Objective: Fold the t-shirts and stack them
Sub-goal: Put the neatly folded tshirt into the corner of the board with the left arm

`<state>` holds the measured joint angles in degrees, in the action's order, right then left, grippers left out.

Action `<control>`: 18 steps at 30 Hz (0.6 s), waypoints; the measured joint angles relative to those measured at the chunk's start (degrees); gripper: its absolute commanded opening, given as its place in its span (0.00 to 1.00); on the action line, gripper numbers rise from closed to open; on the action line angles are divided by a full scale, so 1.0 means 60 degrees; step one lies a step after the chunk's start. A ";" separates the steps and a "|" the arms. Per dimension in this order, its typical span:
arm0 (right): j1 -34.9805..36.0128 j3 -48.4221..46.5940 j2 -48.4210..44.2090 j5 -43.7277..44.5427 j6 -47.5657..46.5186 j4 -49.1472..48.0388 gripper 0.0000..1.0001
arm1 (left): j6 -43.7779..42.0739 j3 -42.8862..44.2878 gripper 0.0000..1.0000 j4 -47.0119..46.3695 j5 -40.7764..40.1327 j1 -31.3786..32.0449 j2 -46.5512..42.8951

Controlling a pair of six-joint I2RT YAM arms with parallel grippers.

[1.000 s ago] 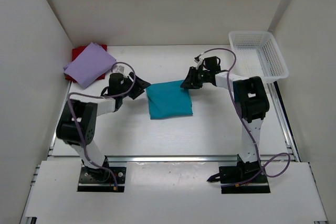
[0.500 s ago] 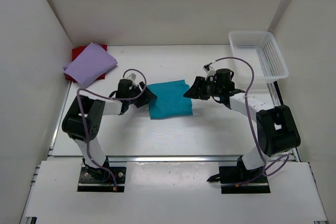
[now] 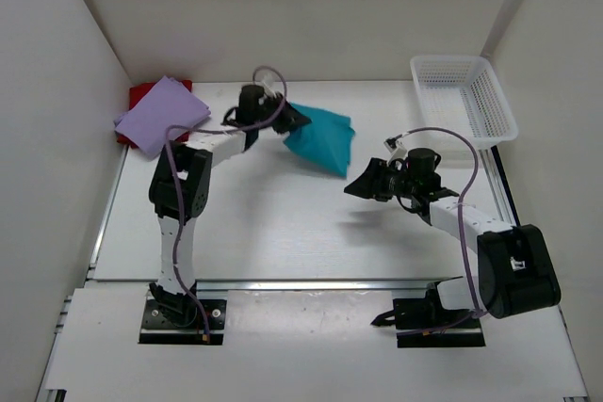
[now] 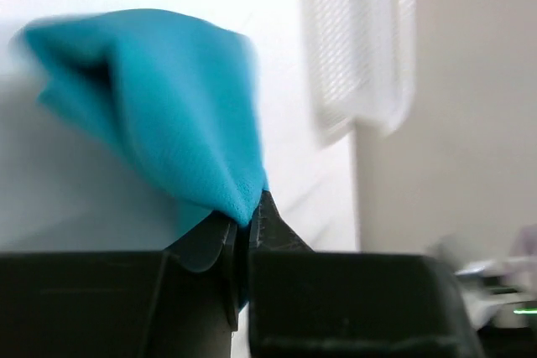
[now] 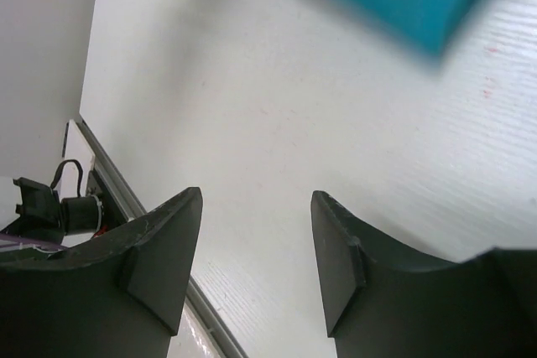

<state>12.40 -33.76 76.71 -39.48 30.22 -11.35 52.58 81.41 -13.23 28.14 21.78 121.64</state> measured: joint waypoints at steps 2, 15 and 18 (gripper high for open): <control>-0.0127 0.0189 -0.0087 -0.0055 0.0022 -0.0015 0.53 | 0.0047 0.1300 0.00 0.0419 0.0157 -0.0484 0.0000; 0.0510 0.0310 0.0780 -0.0430 0.0087 -0.0313 0.52 | 0.1071 -0.1523 0.99 -0.0645 -0.0750 -0.6528 -0.2758; 0.0998 0.0306 0.0801 -0.0437 0.0066 -0.0310 0.53 | 0.1300 -0.2659 0.99 -0.0597 -0.1242 -0.7734 -0.2667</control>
<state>18.39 -31.92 81.52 -42.11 30.61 -13.21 60.38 65.45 -16.82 20.69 -24.62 105.65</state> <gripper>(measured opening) 0.523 0.973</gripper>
